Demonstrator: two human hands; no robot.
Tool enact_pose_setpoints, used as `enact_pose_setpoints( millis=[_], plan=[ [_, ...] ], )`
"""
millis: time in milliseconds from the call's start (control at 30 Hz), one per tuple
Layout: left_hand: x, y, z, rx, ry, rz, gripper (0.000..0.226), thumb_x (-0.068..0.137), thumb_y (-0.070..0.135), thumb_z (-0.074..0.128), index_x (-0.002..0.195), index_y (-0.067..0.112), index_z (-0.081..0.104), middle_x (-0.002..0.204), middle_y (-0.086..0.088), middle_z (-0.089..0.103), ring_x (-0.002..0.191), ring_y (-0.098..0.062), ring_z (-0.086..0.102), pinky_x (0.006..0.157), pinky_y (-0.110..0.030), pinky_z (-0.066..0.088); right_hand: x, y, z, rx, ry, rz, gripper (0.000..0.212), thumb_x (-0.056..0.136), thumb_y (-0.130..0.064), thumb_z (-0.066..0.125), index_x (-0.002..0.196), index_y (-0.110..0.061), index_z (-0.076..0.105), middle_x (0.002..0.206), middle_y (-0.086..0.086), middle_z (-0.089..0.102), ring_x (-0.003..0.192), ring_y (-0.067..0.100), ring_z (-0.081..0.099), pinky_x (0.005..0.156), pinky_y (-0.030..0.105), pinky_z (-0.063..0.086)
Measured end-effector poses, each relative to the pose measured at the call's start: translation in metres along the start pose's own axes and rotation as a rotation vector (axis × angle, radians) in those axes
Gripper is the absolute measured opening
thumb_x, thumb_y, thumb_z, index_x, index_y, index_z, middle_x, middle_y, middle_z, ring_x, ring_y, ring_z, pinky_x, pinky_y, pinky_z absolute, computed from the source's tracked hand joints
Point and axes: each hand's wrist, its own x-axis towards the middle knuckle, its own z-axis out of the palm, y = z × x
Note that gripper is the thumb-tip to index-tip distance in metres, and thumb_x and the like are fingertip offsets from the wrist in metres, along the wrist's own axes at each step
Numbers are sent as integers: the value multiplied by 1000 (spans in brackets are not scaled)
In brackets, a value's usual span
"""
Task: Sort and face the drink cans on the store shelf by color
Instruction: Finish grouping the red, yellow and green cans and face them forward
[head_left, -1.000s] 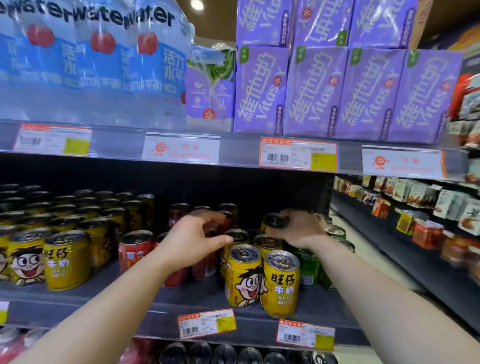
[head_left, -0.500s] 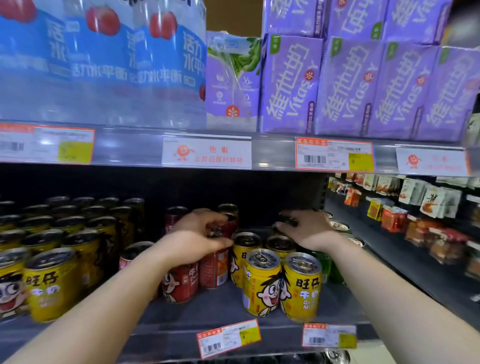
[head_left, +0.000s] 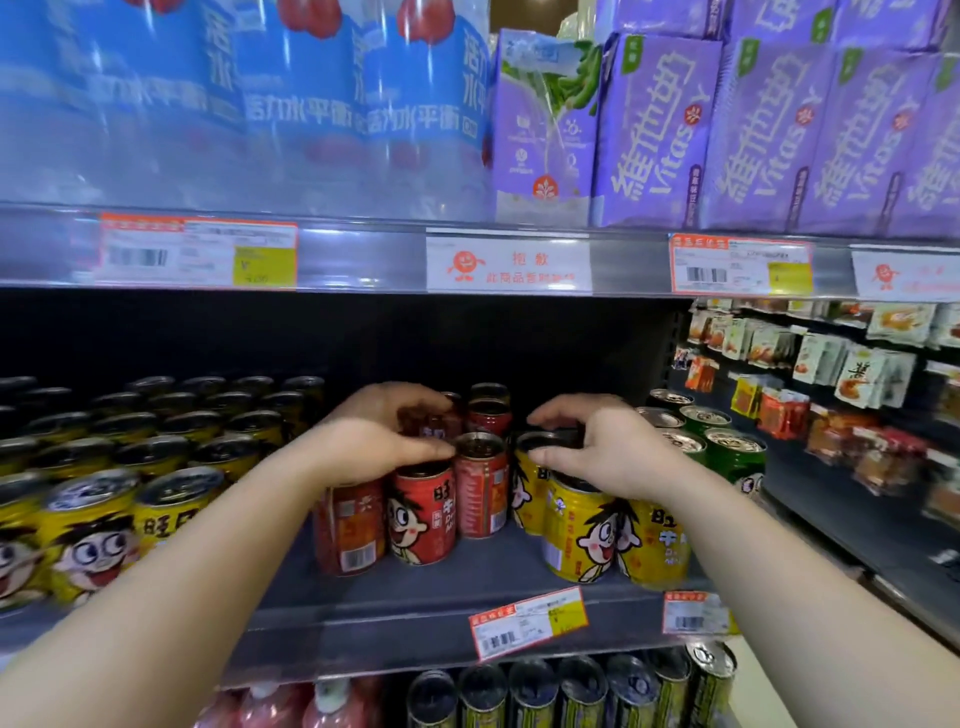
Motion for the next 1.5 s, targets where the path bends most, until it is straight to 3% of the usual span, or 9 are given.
enact_pose_setpoints(
  millis=[100,233,400,500,800,933,1167,1367,1500],
  plan=[
    [-4,-4,-14,134,-128,-14,58,71,44,77,124,38,54,117,23,44,110,1,45,82,-11,35,-1,-10,9,-22,-54,-24,43,81,-38,70,122,-28,59,122,-10,60,110,2,54,85,10,38],
    [-9,-9,-16,268,-266,-60,77,65,56,77,133,42,44,128,19,38,121,-4,41,97,-20,37,7,-20,19,-174,-196,-43,61,81,-50,65,136,-34,45,140,-4,48,131,17,39,107,30,35],
    [-13,-9,5,428,-302,-157,98,50,73,72,137,43,36,137,15,47,119,-7,48,101,-29,42,25,-24,30,-406,-378,-40,79,81,-59,56,147,-39,16,152,3,33,142,27,20,117,44,11],
    [-15,-9,8,451,-308,-210,96,58,69,72,140,41,31,138,12,47,118,-10,49,97,-26,43,34,-29,35,-453,-470,-11,85,81,-62,53,149,-36,7,155,5,27,145,27,11,117,49,-1],
    [-25,-25,-18,238,-448,-3,64,62,44,84,117,45,50,112,23,61,101,5,58,92,-24,49,26,-49,30,-368,-391,17,59,76,-64,60,126,-35,49,131,-4,54,131,19,38,116,49,-2],
    [-27,-30,-20,177,-456,37,62,59,47,85,112,44,53,108,22,63,98,4,60,90,-29,51,10,-52,29,-203,-398,-21,68,65,-63,71,123,-35,50,118,-12,61,115,11,53,115,48,21],
    [-29,-25,-18,90,-445,16,57,55,48,86,104,39,60,102,18,68,93,0,65,87,-34,54,2,-48,31,-32,-370,-46,100,60,-62,76,144,-34,29,140,-11,47,126,8,46,106,34,40],
    [-33,-27,-16,59,-457,6,65,60,54,81,118,33,57,112,16,67,99,-1,63,90,-28,52,10,-44,27,15,-274,-68,85,66,-76,50,140,-36,39,130,-14,51,112,0,50,88,16,42],
    [-20,-28,-28,150,-237,-6,88,58,91,39,128,40,48,122,21,53,109,3,52,89,-10,40,20,-33,28,-29,-233,-34,62,81,-63,53,136,-40,40,130,-11,55,109,6,55,91,24,46]
  ],
)
